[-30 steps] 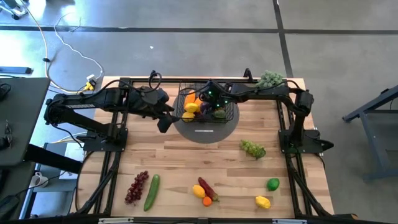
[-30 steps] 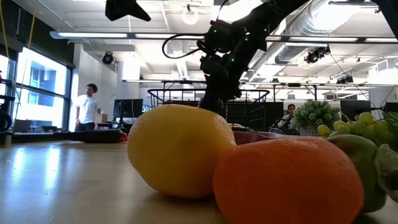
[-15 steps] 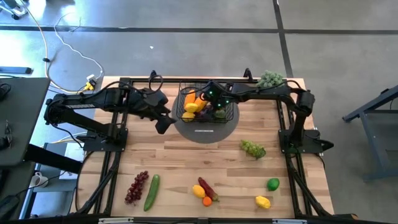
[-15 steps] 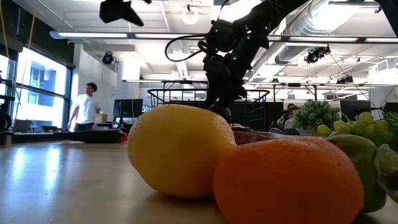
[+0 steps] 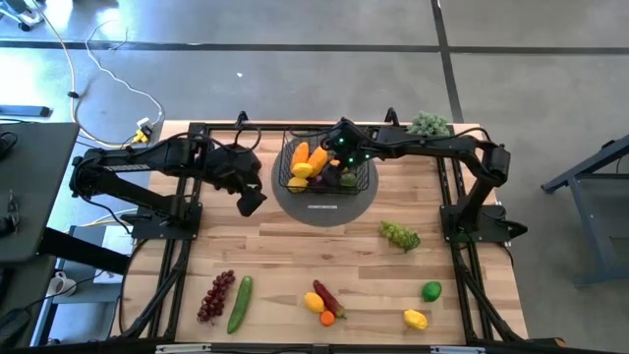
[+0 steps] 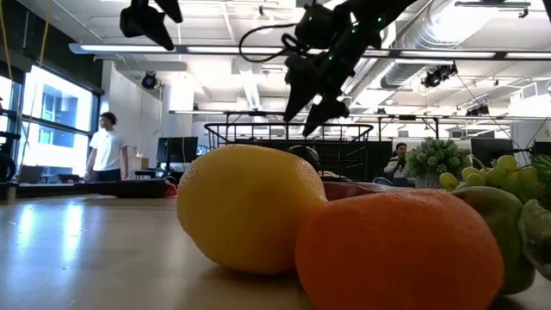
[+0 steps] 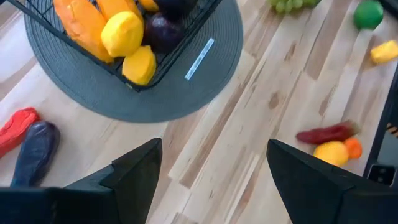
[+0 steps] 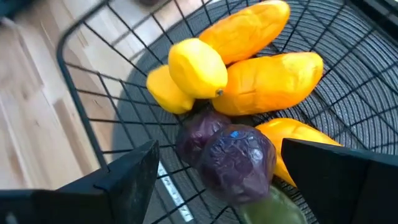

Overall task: Build produce basket
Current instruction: Put the purple eggplant into the black wire basket

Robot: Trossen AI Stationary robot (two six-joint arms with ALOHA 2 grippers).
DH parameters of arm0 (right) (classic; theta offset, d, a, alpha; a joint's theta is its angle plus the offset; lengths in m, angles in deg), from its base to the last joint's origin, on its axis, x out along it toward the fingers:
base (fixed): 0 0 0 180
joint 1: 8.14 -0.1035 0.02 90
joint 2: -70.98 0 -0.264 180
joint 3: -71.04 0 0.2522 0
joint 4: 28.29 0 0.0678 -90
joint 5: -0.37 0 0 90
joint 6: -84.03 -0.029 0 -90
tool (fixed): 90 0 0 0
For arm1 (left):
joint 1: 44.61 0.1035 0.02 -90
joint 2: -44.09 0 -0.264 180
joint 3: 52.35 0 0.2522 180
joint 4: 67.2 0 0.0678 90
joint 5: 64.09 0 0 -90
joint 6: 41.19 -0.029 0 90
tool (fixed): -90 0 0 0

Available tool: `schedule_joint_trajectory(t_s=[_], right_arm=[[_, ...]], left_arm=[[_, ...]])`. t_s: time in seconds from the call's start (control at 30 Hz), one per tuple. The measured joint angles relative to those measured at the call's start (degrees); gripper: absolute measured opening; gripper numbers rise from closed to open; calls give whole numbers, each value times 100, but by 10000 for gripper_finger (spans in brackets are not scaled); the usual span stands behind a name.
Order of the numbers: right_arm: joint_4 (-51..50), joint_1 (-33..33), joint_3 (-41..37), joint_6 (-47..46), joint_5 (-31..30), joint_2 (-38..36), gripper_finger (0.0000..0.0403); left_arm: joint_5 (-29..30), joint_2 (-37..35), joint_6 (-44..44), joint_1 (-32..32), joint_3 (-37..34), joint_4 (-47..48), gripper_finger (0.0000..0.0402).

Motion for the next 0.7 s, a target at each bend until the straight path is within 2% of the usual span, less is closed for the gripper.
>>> schedule_joint_trajectory(t_s=[0.33, 0.7], right_arm=[[-402, -195, 0, -876, -22, -494, 319], [-658, -1045, 0, -2167, -117, -927, 319]], left_arm=[[-81, 0, -485, -277, 0, 383, 278], [-105, 0, -1041, -496, 0, 610, 278]])
